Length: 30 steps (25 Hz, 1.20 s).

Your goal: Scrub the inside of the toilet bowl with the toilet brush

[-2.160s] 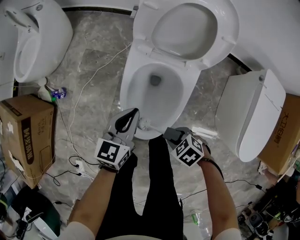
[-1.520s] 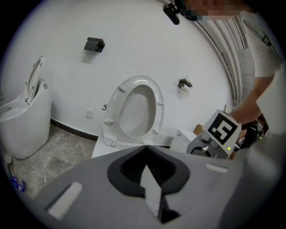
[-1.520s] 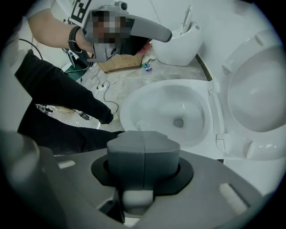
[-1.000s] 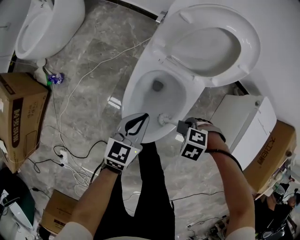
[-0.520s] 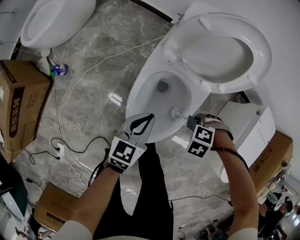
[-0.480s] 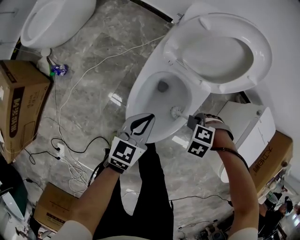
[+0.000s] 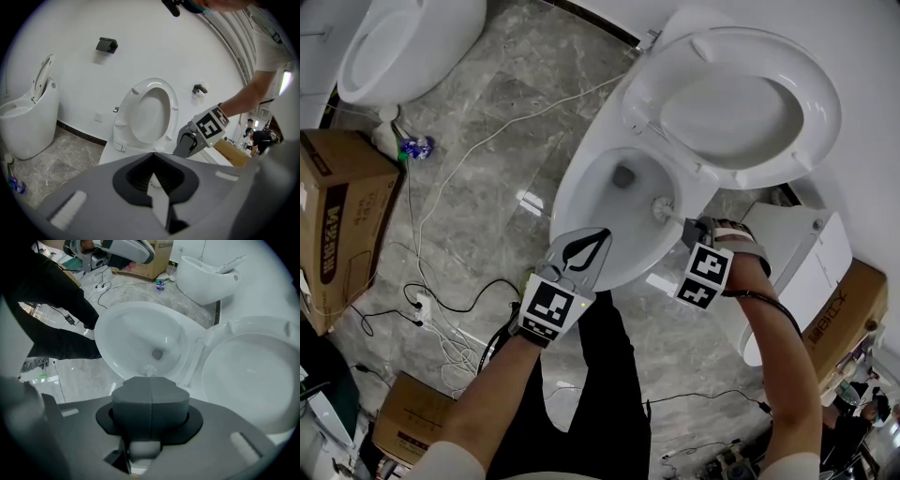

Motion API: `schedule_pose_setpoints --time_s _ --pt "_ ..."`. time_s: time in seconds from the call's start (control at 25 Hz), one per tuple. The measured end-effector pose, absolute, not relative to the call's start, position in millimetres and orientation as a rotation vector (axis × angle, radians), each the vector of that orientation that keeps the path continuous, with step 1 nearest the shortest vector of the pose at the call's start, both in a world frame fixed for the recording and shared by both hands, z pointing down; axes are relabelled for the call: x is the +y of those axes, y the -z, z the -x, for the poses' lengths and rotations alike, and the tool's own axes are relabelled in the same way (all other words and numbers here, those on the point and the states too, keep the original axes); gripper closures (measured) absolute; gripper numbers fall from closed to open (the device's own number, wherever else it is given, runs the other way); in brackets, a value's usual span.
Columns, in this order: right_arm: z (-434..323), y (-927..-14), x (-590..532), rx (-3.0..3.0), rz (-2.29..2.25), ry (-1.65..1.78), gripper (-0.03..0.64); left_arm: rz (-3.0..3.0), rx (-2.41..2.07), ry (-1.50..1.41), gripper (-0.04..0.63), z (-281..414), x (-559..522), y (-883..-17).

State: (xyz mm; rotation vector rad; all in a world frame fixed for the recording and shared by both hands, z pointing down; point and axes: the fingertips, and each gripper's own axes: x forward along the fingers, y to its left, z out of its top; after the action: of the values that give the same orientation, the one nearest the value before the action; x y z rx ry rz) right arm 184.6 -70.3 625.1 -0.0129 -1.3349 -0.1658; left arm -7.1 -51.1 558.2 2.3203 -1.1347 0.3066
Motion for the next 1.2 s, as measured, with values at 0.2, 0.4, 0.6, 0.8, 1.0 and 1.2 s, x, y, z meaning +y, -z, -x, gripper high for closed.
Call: schedule_pose_setpoints --time_s 0.2,0.4,0.6,0.8,1.0,1.2 --pt "-185.2 -625.5 -78.5 -1.341 -0.086 0.142 0.456 -2.337 -1.127 -0.308 0.591 6.1 -56.0 -558.9" --pt "-189.3 -626.9 -77.5 -1.362 -0.196 0.101 0.456 -2.357 -1.113 -0.308 0.591 2.4 -55.5 -560.9" --pt "-192.0 -629.6 -76.9 -1.422 -0.372 -0.006 0.456 -2.363 -1.093 -0.326 0.591 -1.7 -51.6 -567.4" --pt "-197.4 -636.0 -77.6 -1.480 -0.602 -0.152 0.456 -2.381 -1.062 -0.343 0.591 -10.1 -47.8 -569.9" --pt "-197.6 -643.4 -70.8 -1.534 -0.834 -0.303 0.456 -2.399 -1.043 -0.363 0.591 -12.0 -46.5 -570.8" --pt "-198.3 -651.6 -61.1 -1.578 -1.015 -0.420 0.454 -2.416 -1.028 -0.379 0.591 -13.1 -45.7 -571.6"
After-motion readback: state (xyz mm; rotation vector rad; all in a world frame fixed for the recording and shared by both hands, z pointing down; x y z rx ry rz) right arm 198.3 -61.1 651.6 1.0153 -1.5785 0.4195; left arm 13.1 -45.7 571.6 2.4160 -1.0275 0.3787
